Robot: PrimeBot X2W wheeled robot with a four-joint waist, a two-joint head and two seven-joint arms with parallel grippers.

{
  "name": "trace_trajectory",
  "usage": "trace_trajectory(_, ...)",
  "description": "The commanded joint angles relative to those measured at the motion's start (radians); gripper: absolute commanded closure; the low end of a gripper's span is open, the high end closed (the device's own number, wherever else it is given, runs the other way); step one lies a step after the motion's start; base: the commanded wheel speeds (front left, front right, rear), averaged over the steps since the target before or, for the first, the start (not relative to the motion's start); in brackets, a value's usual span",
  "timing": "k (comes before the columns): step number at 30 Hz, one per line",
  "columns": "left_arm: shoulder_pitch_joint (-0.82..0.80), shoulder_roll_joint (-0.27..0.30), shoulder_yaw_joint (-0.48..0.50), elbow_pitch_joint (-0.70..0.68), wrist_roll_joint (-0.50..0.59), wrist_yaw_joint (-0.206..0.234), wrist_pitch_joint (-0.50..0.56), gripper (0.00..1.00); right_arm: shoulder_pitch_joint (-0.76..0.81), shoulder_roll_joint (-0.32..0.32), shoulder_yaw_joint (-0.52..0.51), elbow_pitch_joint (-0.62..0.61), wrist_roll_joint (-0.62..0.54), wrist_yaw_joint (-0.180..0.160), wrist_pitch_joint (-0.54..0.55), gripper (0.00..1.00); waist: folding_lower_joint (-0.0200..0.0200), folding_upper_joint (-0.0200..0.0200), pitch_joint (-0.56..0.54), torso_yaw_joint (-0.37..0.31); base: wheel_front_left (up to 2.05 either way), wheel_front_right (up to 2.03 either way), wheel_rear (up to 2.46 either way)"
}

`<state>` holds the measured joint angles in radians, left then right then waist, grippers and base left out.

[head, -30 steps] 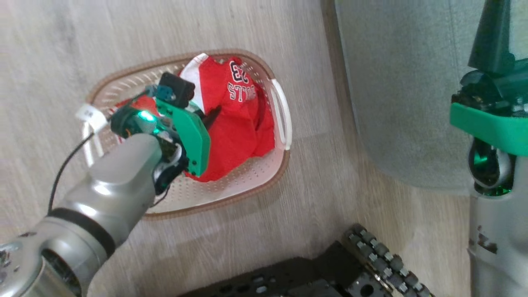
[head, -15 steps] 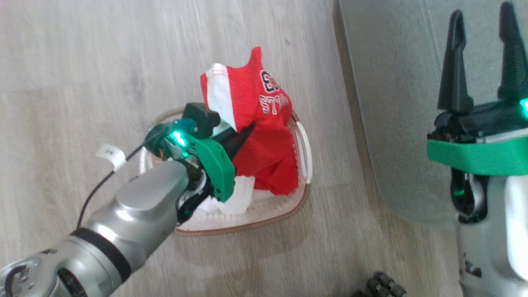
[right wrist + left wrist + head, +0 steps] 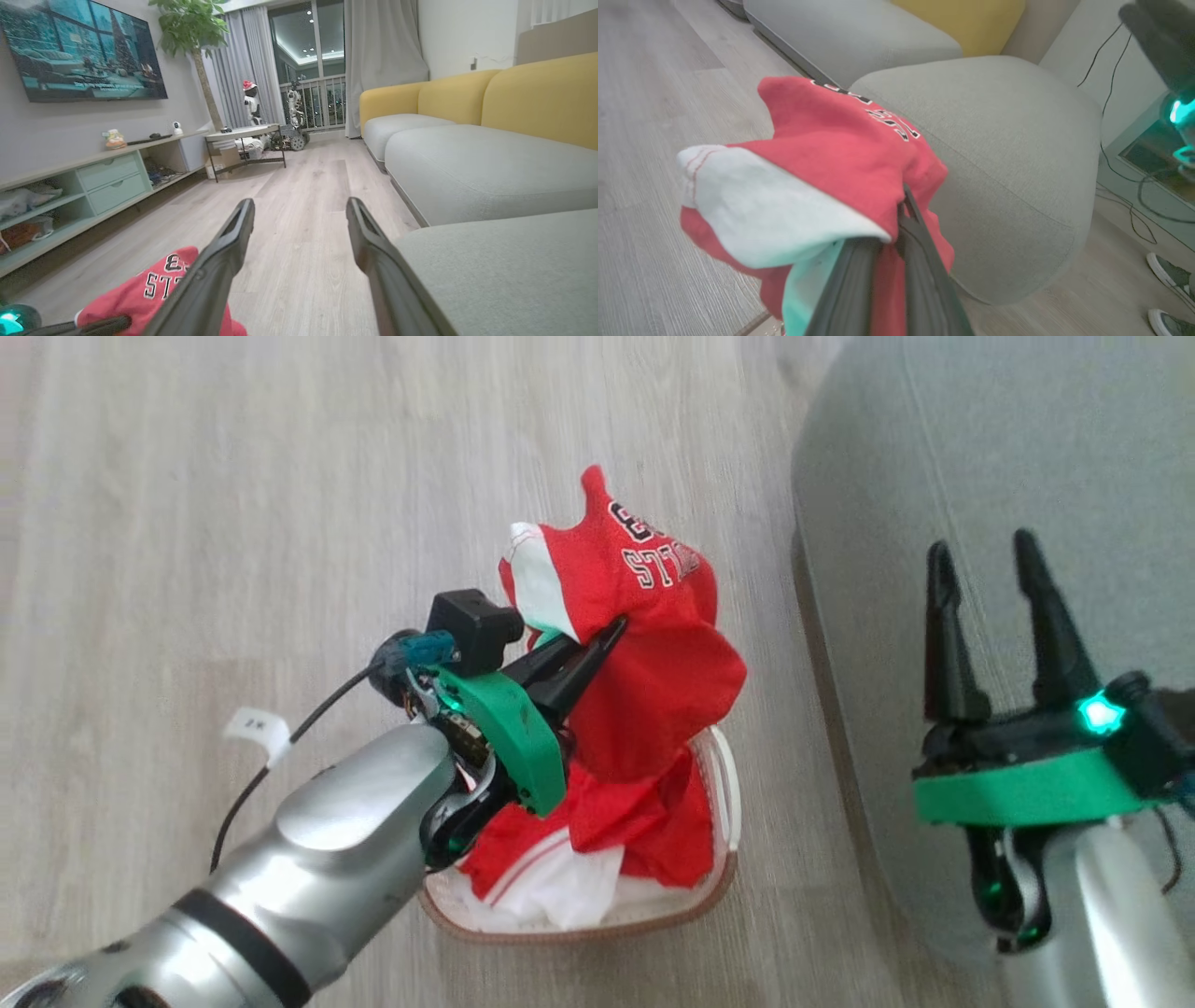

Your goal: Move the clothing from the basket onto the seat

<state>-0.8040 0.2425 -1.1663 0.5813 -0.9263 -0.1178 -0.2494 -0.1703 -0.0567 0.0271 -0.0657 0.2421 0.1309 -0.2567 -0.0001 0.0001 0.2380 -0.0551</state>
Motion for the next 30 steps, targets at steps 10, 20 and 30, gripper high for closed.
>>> trace_trajectory(10,-0.019,0.058,0.097,-0.154,0.063,0.061,-0.012,1.0,0.087,-0.029,0.09,0.021,0.044,0.0,-0.005,0.0,0.0001,-0.0001,-0.176,0.051,0.0,0.0,0.0)
trace_trajectory(20,-0.028,0.092,0.121,-0.262,0.051,0.102,0.009,1.0,0.136,-0.043,0.16,0.039,0.054,0.0,-0.005,0.0,0.0001,-0.0001,-0.217,0.057,0.0,0.0,0.0)
trace_trajectory(30,-0.033,0.103,0.114,-0.301,0.051,0.111,0.026,1.0,0.08,-0.086,0.25,0.067,0.09,0.0,0.019,0.0,0.0001,-0.0001,-0.208,0.066,0.0,0.0,0.0)
